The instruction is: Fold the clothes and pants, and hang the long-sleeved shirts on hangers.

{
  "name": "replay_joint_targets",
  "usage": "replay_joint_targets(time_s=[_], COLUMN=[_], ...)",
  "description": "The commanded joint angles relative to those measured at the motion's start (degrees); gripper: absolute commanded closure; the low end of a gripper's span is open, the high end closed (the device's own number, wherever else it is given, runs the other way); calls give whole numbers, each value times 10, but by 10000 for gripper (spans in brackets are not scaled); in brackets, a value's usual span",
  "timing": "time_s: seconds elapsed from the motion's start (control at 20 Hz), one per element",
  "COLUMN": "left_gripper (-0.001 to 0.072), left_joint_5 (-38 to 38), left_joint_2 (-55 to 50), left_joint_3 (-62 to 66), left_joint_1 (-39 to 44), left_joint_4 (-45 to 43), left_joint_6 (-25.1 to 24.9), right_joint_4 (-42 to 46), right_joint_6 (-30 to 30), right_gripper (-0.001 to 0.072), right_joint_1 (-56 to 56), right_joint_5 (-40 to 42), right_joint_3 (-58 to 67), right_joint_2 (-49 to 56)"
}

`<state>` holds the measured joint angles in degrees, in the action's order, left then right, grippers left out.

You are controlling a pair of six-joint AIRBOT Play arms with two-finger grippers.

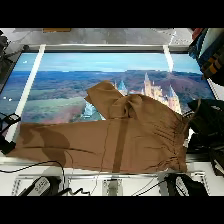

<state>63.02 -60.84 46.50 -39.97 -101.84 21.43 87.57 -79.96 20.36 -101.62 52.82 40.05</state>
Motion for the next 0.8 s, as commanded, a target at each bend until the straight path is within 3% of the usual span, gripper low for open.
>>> replay_joint_targets(time_s=[0.0,0.2,0.25,0.35,0.4,0.45,0.5,0.55,0.65,0.7,0.75], left_gripper=[73,83,153,489,639,699,698,699,698,698,698], left_joint_5=[-4,-27,-41,-55,-63,-78,-105,-142,-210,-235,-242], left_joint_2=[-3,-12,-13,-12,-12,-12,-12,-12,-12,-12,-14], left_joint_3=[0,0,0,0,0,0,0,0,0,2,6], left_joint_1=[0,0,0,0,1,3,9,16,35,49,70], left_joint_4=[-18,-18,-11,31,68,103,127,143,168,189,219], left_joint_6=[0,0,1,2,2,14,58,134,272,318,326], right_joint_4=[-1,-1,-1,-1,-1,-1,-1,0,-3,-9,-17], right_joint_6=[-1,-1,-1,-1,-1,-3,-12,-26,-52,-52,-51], right_gripper=[125,126,129,165,246,356,469,520,525,525,525], right_joint_1=[0,0,0,0,0,0,0,0,0,0,0], right_joint_5=[7,18,45,155,229,299,369,421,466,461,454], right_joint_3=[0,0,0,0,0,0,0,0,0,0,0], right_joint_2=[0,0,0,0,0,0,2,9,38,61,84])
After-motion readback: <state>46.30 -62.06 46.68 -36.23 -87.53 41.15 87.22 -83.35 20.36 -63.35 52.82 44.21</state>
